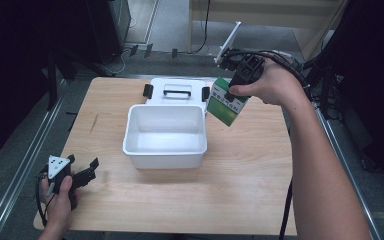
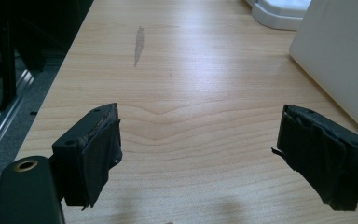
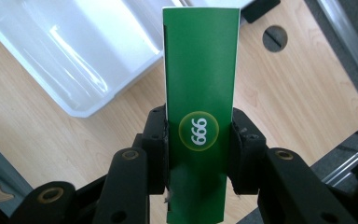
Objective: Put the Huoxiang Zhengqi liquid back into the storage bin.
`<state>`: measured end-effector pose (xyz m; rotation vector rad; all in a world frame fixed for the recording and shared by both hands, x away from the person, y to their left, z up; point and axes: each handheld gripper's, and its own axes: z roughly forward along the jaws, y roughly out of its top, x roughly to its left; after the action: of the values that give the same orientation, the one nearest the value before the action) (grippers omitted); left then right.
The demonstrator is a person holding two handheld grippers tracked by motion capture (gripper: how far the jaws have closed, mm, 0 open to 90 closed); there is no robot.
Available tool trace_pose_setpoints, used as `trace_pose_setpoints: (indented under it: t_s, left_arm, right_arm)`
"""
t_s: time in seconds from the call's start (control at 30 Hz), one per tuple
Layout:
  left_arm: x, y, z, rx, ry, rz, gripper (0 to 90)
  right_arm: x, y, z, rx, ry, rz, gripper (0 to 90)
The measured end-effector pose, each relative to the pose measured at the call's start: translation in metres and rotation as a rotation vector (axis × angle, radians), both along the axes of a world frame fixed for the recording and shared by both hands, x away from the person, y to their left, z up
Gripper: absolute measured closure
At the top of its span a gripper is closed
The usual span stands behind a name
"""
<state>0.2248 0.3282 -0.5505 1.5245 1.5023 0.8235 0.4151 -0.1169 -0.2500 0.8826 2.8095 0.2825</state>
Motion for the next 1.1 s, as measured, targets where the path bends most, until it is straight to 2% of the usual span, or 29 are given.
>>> trace_pose_setpoints:
  t_s: [0.13, 0.43, 0.7, 1.1]
  left_arm:
    - [0.0, 0.0, 0.0, 0.001, 0.0, 0.0, 14.0]
    - [0.0, 0.0, 0.0, 0.0, 0.001, 0.0, 14.0]
    - [0.0, 0.0, 0.0, -0.001, 0.001, -0.001, 14.0]
    - [0.0, 0.0, 0.0, -0.001, 0.002, -0.003, 14.0]
  right_arm:
    - [-0.004, 0.008, 0.008, 0.008, -0.015, 0.035, 65.3]
    - [-0.01, 0.026, 0.014, 0.02, -0.001, 0.127, 65.3]
    - [-0.013, 0.044, 0.01, 0.011, 0.005, 0.244, 65.3]
    - [-0.016, 0.065, 0.008, 0.025, 0.014, 0.337, 65.2]
